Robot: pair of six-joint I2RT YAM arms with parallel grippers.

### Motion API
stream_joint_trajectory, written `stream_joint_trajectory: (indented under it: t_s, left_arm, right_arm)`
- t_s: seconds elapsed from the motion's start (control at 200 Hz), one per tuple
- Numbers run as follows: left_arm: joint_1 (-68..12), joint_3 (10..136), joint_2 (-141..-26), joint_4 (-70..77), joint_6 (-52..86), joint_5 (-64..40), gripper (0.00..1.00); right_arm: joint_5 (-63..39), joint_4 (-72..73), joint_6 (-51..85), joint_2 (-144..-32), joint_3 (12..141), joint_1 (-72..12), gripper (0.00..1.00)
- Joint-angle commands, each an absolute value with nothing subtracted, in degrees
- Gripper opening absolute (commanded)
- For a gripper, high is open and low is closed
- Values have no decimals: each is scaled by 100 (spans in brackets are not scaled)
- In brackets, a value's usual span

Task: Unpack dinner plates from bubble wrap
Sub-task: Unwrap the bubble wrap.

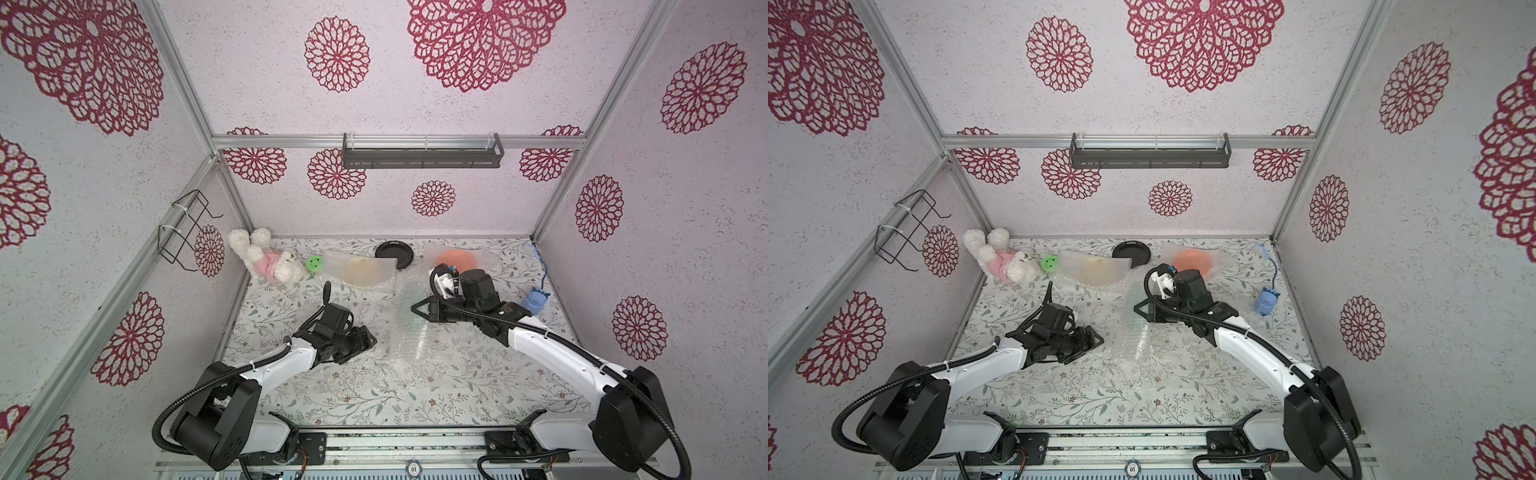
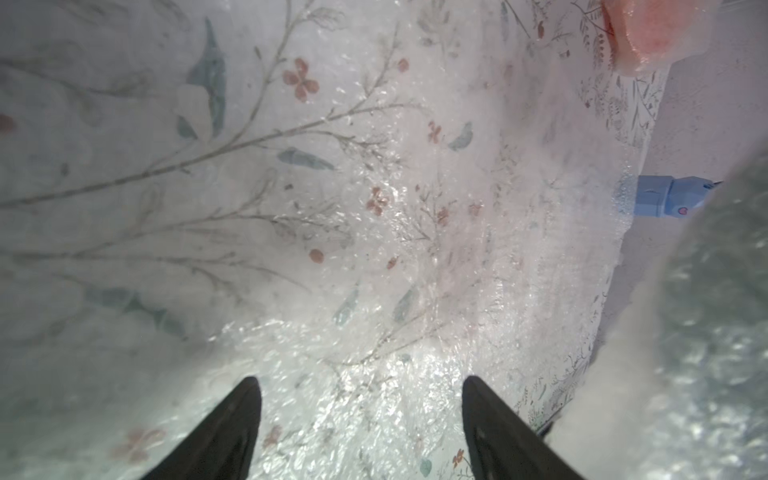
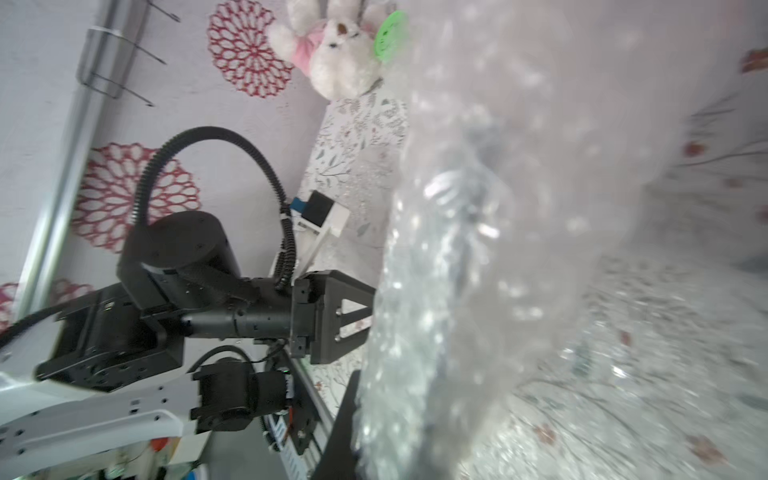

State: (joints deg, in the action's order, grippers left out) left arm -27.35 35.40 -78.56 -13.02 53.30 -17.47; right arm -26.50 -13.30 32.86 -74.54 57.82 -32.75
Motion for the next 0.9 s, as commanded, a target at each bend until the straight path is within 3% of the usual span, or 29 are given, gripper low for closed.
stream_joint_trajectory:
  t_s: [0.0,0.215,0.625,0.896]
  left_arm:
    - [-2711,3524,-7857,-1434,5204,-1544,79]
    - [-2687,3529,-7953,-1752,5117,-1209,81]
    - [-2637,3508,-8066,-1560,5098,-1309,82]
    - [-2614,3550,-8153,-1557,5108,-1309,82]
  right_arm:
    - [-851,-3976,2459,-7192,6327,-3234,0]
    - [1354,-5412,2494,-7143,6611,-3282,0]
    - [2096,-4456,3281,-8853,6632,-4243,0]
    - [960,-3287,3526,-9676,6581,-4504,45]
